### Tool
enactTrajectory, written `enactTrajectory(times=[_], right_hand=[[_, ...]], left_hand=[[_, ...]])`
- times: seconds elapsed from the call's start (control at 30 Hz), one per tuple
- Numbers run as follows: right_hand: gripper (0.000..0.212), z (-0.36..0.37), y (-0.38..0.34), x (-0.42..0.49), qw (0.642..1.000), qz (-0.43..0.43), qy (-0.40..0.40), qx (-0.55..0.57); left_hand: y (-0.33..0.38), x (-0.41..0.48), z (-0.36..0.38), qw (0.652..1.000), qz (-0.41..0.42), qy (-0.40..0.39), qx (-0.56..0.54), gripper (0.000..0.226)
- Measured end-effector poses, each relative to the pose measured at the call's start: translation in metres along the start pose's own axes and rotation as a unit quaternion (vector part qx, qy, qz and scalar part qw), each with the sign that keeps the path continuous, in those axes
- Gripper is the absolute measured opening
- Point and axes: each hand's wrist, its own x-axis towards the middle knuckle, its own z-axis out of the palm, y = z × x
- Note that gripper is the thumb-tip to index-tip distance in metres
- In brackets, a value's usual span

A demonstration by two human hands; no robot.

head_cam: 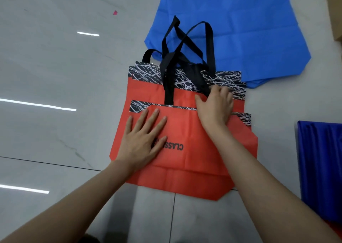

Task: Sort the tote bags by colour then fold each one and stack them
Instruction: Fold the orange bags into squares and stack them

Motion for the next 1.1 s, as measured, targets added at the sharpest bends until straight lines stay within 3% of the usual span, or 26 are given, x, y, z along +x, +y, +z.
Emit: enactTrajectory(times=[0.07,0.13,0.23,0.33,0.47,0.63,0.73,0.8,0.87,0.97,1.1], right_hand=[[0.023,-0.002,-0.006,0.002,0.993,-0.032,-0.004,0.117],[0.012,-0.014,-0.01,-0.002,0.96,-0.065,-0.022,0.272],[0.02,-0.034,-0.01,-0.019,0.922,-0.167,-0.014,0.349],[0.027,-0.037,0.016,-0.058,0.913,-0.274,0.016,0.301],[0.028,-0.013,0.066,-0.117,0.926,-0.331,0.017,0.181],[0.042,0.01,0.085,-0.146,0.959,-0.278,0.027,0.051],[0.045,0.012,0.088,-0.152,0.967,-0.25,0.012,0.043],[0.045,0.012,0.092,-0.149,0.963,-0.265,-0.009,0.054],[0.045,0.01,0.094,-0.145,0.957,-0.281,-0.029,0.068],[0.045,0.008,0.098,-0.137,0.945,-0.309,-0.053,0.088],[0.048,0.005,0.103,-0.124,0.932,-0.341,-0.083,0.087]], left_hand=[[0.002,-0.005,-0.001,1.0,-0.007,-0.003,-0.005,0.056],[0.002,-0.008,-0.005,1.0,-0.002,0.001,-0.006,0.054],[-0.005,-0.008,-0.005,1.0,0.016,0.007,-0.002,0.052],[-0.004,-0.009,-0.007,1.0,0.004,0.007,-0.006,0.06],[0.008,-0.01,-0.007,0.999,-0.045,-0.009,-0.027,0.06],[0.016,-0.014,-0.015,0.998,-0.065,-0.003,-0.008,0.055],[0.019,-0.008,-0.032,0.988,-0.143,0.036,-0.04,0.045],[0.018,0.007,-0.045,0.978,-0.179,0.066,-0.085,0.033],[0.016,0.027,-0.052,0.967,-0.153,0.073,-0.192,0.027],[0.021,0.054,-0.056,0.927,-0.144,-0.031,-0.345,0.042],[0.018,0.071,-0.05,0.92,-0.18,-0.157,-0.311,0.034]])
